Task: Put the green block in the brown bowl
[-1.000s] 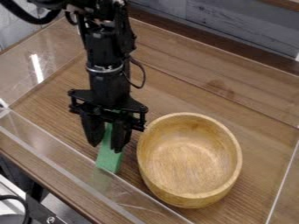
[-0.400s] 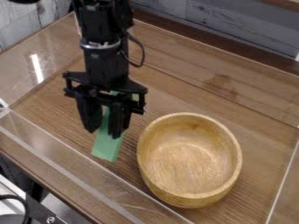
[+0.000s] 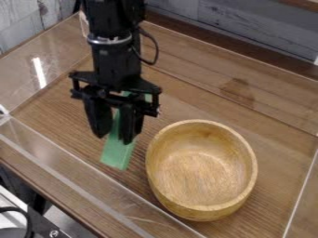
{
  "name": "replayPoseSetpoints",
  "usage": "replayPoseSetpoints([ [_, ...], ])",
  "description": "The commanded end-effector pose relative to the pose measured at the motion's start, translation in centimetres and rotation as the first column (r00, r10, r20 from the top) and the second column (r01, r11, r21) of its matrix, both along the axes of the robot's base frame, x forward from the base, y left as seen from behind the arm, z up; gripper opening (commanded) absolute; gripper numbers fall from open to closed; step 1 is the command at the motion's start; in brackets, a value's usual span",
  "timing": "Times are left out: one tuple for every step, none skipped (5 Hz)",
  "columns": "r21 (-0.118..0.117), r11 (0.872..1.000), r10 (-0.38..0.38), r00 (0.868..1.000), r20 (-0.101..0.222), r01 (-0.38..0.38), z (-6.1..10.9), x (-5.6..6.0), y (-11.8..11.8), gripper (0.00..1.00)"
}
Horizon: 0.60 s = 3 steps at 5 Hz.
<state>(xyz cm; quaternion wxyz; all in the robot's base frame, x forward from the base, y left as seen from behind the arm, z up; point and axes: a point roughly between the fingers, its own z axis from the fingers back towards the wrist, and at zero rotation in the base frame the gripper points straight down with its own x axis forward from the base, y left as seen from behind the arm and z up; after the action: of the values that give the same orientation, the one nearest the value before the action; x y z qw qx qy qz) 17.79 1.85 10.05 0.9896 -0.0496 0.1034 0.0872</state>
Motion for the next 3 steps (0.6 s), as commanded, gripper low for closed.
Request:
replayPoseSetpoints([
  [0.003, 1.0, -0.016, 0.998, 0.059, 0.016, 1.66, 0.79, -0.46, 0.0],
  [-0.003, 1.0, -0.026, 0.998, 0.065, 0.026, 2.15, 0.79, -0.87, 0.0],
  [-0.009, 0.999, -0.034, 0.997, 0.072, 0.034, 2.53, 0.8, -1.26, 0.0],
])
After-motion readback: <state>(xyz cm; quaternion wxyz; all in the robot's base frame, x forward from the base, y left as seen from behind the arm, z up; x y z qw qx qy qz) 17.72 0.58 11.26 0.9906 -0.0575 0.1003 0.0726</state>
